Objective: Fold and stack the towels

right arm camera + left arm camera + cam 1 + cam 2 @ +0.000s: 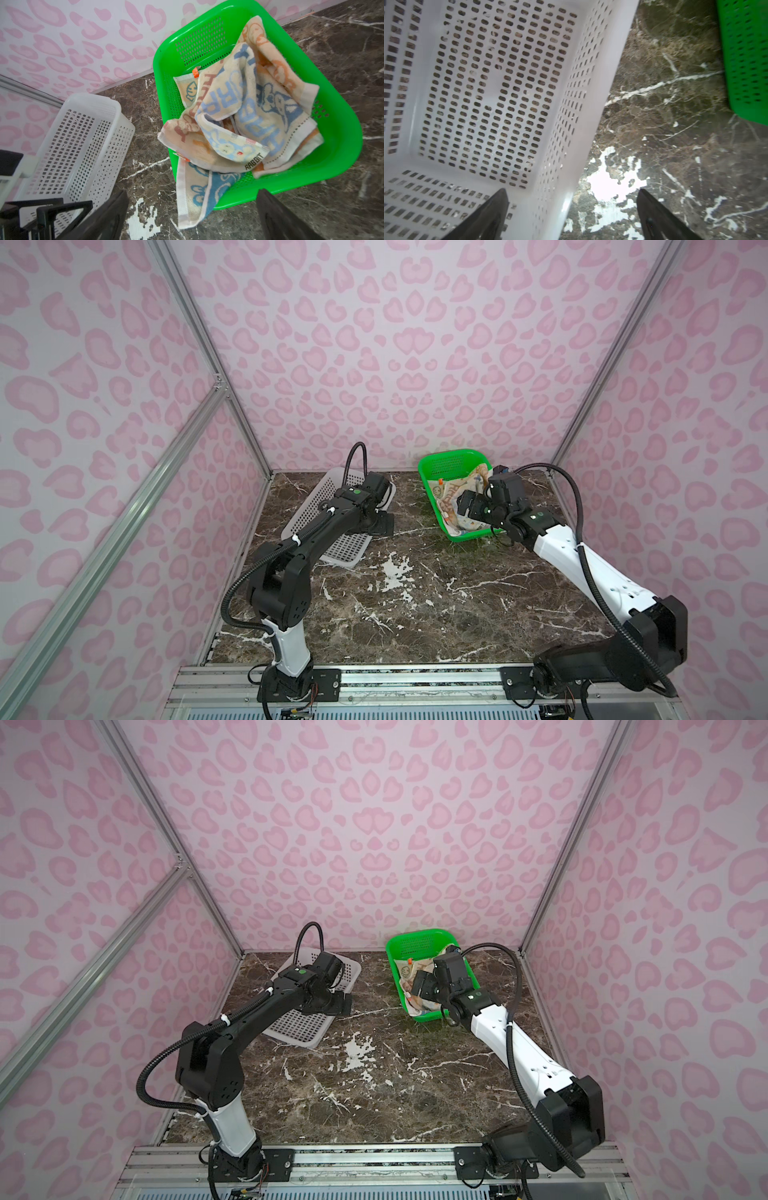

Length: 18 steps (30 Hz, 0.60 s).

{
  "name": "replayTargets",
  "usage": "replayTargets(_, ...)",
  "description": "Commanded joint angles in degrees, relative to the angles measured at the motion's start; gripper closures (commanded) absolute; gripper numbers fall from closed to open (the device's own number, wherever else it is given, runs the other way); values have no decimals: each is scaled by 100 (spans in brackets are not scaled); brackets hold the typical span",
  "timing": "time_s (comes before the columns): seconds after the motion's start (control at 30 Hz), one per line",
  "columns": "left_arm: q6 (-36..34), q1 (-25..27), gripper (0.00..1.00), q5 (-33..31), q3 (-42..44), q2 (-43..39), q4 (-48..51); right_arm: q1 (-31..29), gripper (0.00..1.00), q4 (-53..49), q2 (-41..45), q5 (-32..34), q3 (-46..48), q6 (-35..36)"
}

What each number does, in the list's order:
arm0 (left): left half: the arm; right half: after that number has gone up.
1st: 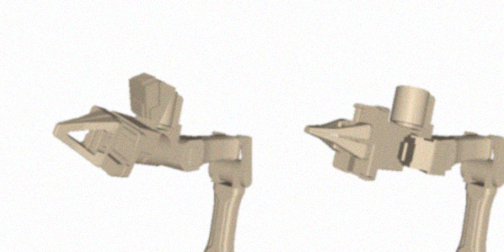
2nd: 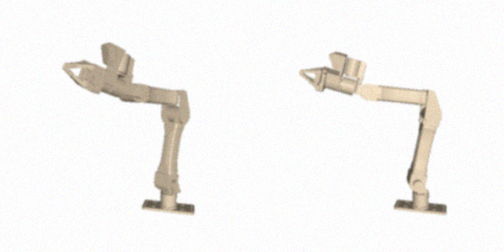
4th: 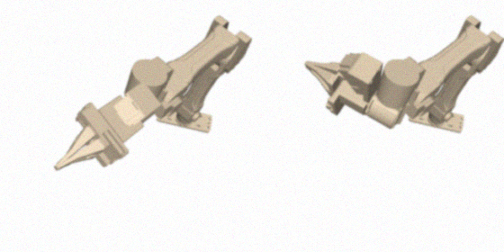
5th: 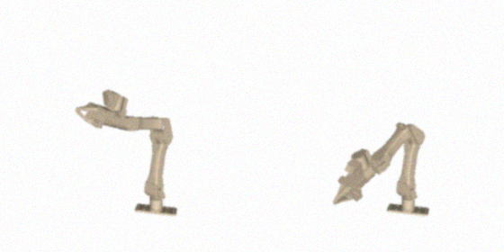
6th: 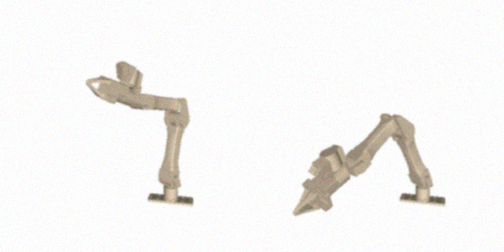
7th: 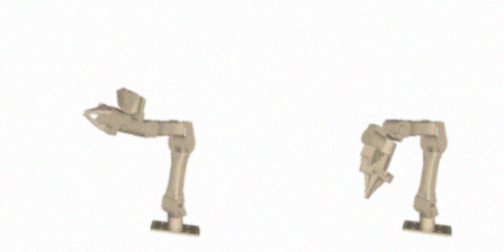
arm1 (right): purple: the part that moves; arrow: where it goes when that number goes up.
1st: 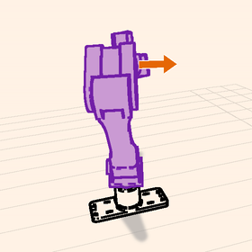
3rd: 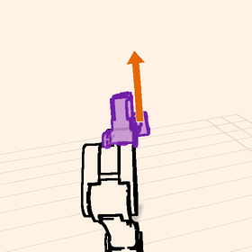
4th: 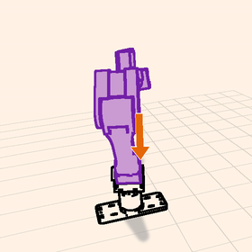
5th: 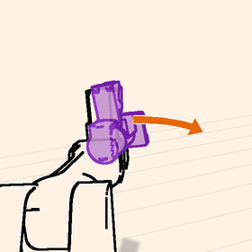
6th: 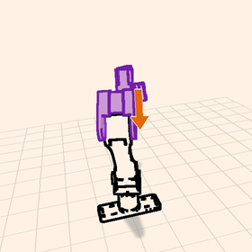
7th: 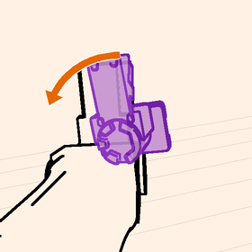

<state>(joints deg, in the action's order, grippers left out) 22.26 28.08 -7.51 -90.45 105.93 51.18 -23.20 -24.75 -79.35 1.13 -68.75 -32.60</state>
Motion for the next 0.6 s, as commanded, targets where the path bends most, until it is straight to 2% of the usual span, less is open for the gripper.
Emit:
replayTargets(0.0, -370, 5, 14, -315, -183, 327, 375, -2, 2, 184, 223, -25, 368, 307)
replayTargets(0.1, -527, 41, 34, -278, -287, 565, 410, 0, 2, 353, 394, -117, 720, 273)
replayTargets(0.17, -620, 71, 38, -384, -296, 622, 404, -2, 2, 349, 435, -142, 823, 259)
replayTargets(0.2, -668, 75, 44, -428, -302, 639, 418, 1, 2, 340, 449, -153, 844, 271)
replayTargets(0.27, -775, 75, 56, -635, -321, 659, 519, 0, 2, 317, 469, -171, 872, 278)
replayTargets(0.37, -982, 75, 62, -874, -274, 604, 617, -43, 2, 347, 479, -249, 913, 298)
replayTargets(0.43, -1120, 75, 76, -1120, -193, 531, 604, -99, 2, 405, 455, -279, 942, 307)
replayTargets(0.57, -1525, 77, 96, -1640, 178, 292, 481, -195, 2, 525, 402, -347, 995, 230)
